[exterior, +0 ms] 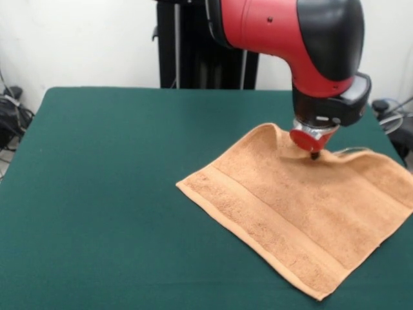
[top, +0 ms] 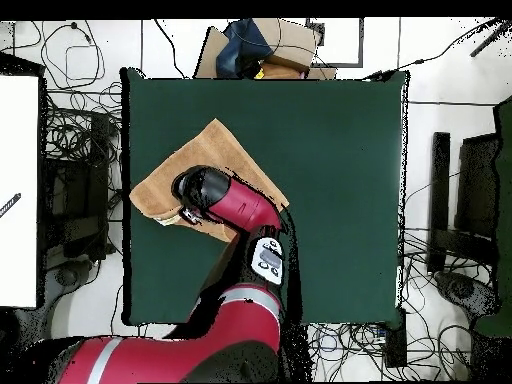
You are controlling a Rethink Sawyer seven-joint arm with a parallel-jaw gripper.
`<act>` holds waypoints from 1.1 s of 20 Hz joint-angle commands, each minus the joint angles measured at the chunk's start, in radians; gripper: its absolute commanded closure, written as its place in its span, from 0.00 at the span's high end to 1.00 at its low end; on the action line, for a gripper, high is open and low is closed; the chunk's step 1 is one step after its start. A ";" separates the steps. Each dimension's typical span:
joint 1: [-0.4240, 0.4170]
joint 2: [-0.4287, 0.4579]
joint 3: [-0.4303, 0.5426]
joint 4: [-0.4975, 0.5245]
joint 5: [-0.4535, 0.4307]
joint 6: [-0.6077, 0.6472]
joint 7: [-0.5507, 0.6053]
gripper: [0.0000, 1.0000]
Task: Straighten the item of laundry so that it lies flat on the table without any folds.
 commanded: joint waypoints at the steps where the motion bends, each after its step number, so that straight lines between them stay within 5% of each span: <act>1: 0.027 -0.009 0.022 0.106 -0.002 -0.134 0.070 1.00; 22: -0.115 -0.009 0.126 0.249 -0.033 -0.359 -0.031 1.00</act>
